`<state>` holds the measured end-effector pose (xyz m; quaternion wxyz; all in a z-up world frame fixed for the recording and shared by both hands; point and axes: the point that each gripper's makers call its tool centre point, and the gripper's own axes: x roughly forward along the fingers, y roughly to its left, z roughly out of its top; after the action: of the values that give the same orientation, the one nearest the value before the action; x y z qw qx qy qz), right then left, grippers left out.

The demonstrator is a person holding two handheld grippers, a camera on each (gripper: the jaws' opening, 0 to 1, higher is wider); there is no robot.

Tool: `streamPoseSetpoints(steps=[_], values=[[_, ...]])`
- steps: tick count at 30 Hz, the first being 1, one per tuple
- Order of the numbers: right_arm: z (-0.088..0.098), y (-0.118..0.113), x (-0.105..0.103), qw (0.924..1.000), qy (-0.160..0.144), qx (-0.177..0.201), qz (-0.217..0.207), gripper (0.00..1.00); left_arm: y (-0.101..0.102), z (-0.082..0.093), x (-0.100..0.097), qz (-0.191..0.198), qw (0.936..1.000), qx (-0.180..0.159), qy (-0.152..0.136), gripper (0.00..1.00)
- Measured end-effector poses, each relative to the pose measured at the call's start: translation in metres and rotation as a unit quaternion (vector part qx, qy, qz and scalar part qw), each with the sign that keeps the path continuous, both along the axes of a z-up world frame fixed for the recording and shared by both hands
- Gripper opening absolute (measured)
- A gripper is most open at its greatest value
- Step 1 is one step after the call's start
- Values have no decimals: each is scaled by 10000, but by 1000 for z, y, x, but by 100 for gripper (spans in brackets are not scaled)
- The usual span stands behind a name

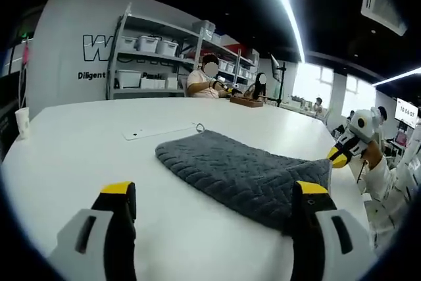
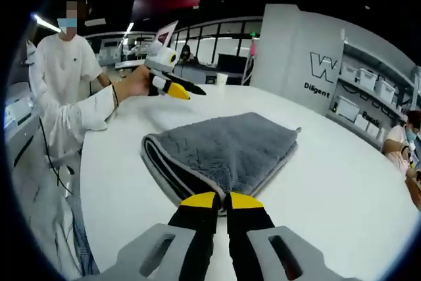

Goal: Open the folded towel by lifting each exposed corner and separating the folded layers until the towel lies flat within the target outline without major curled edges

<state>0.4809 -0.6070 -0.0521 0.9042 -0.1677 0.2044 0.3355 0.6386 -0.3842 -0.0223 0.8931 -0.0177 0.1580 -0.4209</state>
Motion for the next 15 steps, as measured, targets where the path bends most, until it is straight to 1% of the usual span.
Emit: streamPoseSetpoints(steps=[5,9,10,12,15], values=[[-15,3,-4,9997,143,-195,61,0,0,1,0,-9,10000,-6,-5,96],[-28,4,-7,9992,372,-164,21,0,0,1,0,-4,10000,0,-2,96],[-31,6,-8,9991,379,-195,29,0,0,1,0,-5,10000,0,-3,96],[-31,8,-8,9994,300,-180,36,0,0,0,0,-3,10000,0,1,96],[-29,6,-8,9995,301,-129,34,0,0,0,0,-13,10000,6,9,96]])
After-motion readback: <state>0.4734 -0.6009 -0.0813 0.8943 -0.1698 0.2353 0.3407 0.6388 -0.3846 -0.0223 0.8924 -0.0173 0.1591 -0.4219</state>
